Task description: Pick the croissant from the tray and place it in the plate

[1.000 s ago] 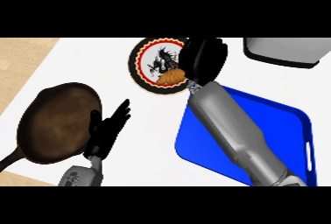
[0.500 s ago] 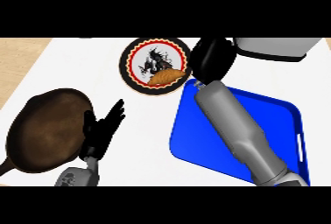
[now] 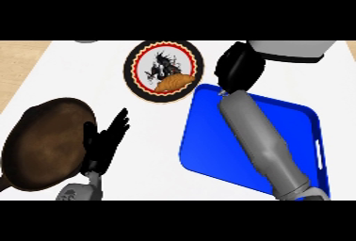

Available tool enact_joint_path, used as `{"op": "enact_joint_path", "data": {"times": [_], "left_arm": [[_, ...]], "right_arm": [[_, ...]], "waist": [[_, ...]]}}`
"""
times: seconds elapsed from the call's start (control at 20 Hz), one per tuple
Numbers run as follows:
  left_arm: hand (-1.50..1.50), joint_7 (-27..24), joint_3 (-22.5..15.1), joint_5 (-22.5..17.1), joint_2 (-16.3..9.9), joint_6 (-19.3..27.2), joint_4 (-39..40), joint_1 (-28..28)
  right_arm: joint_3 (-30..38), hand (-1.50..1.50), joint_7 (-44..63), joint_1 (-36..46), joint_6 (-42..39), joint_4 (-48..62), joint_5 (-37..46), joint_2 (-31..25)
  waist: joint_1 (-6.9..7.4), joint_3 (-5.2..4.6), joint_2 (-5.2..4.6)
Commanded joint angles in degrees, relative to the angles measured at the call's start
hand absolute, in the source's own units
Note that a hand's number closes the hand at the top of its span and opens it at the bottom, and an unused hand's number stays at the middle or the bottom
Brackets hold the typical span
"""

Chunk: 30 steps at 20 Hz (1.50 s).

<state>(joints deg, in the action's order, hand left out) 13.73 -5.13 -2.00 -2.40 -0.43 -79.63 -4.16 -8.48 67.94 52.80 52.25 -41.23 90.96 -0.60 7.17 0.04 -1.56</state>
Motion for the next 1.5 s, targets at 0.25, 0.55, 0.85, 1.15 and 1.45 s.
{"op": "enact_joint_path", "data": {"times": [0.25, 0.55, 0.85, 1.15, 1.45], "left_arm": [[0.0, -0.62, -1.07, 0.42, 0.9, -0.37, 0.67, -1.32], [0.0, 0.09, -1.47, 1.05, 1.47, 0.47, 0.73, -1.62], [0.0, -0.11, 0.63, -0.37, -0.19, -0.58, 0.93, -1.58], [0.0, -1.77, 1.18, -0.44, -0.09, 0.06, 1.3, 1.94], [0.0, -0.8, 0.96, 0.49, 0.59, 1.74, 0.43, 1.95]], "right_arm": [[4.75, -1.5, 5.2, 0.16, 4.48, 11.41, -17.47, 0.58], [1.49, -1.5, -4.95, 1.2, 16.11, 12.41, -26.42, 0.59], [0.2, -1.5, -7.6, 1.31, 29.2, 9.96, -27.36, 0.59], [-5.09, -1.5, -7.37, -5.51, 33.19, 3.37, -33.74, 0.59], [-22.43, -1.5, -5.86, -13.67, 33.39, -10.07, -41.35, 0.59]], "waist": [[1.92, 0.21, -1.06], [1.65, 0.26, -0.73], [0.46, 0.16, -0.36], [-1.64, 0.16, 0.43], [-3.55, 0.11, 1.11]]}}
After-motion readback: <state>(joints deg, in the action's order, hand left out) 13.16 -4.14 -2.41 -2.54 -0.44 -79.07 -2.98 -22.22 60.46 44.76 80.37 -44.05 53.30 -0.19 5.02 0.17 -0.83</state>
